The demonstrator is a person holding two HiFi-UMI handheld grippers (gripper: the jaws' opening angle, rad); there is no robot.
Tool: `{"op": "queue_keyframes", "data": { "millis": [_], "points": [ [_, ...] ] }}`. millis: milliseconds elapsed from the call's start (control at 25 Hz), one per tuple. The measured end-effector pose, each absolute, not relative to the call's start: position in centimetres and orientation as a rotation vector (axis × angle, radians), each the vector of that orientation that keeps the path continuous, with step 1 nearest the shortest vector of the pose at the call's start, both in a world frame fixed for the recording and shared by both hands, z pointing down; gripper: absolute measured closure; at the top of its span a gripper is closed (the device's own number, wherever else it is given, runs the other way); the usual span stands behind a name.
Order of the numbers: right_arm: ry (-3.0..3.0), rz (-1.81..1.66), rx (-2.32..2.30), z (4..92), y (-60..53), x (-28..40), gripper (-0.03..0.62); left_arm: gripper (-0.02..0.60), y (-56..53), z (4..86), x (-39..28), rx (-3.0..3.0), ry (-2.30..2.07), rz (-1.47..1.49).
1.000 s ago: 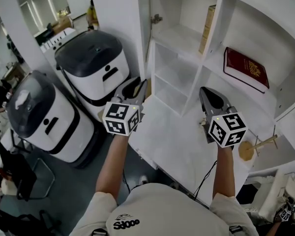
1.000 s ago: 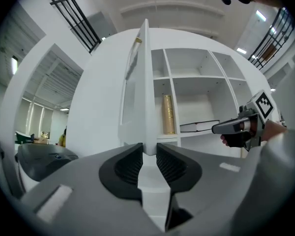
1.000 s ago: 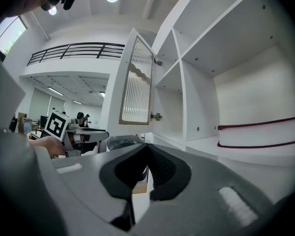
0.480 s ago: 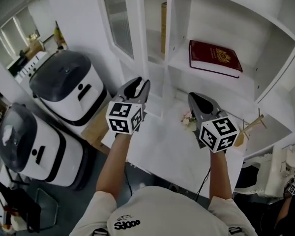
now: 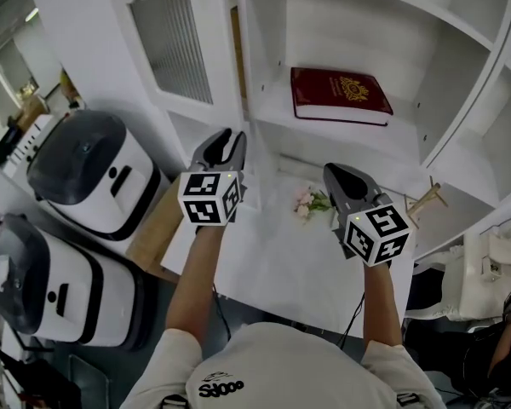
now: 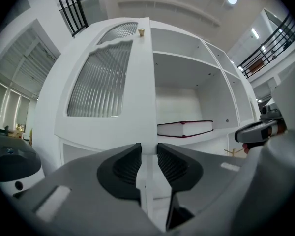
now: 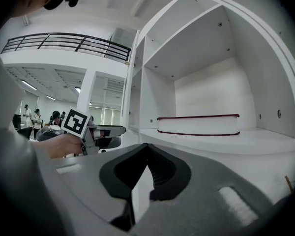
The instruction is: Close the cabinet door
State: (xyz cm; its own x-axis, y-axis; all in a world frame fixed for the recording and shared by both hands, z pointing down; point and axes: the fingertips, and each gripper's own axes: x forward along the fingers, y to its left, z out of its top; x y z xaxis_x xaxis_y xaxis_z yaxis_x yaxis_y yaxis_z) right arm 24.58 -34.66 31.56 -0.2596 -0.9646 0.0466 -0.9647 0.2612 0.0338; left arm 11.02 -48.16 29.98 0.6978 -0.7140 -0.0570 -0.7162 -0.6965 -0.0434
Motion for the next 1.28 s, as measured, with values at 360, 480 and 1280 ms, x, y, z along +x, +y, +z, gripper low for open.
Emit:
{"op": "queue_keyframes", "data": {
  "millis": [360,480,1280],
  "points": [
    [-2.414,0.005,1.885,32.0,-34.9,26.1,0.592,0.47,-50.6,29.9,13.4,-2.828,1.176,0.015],
    [-2.412,0.008,1.882,32.0,-34.9,26.2,0.592,0.474,-51.1,29.8,13.8,-2.827,1.174,0.015],
    [-2.543,-0.092,1.777,29.9,-35.7,23.0,0.592,0.561,-47.1,30.1,9.4,-2.814,1.04,-0.03]
  ]
}}
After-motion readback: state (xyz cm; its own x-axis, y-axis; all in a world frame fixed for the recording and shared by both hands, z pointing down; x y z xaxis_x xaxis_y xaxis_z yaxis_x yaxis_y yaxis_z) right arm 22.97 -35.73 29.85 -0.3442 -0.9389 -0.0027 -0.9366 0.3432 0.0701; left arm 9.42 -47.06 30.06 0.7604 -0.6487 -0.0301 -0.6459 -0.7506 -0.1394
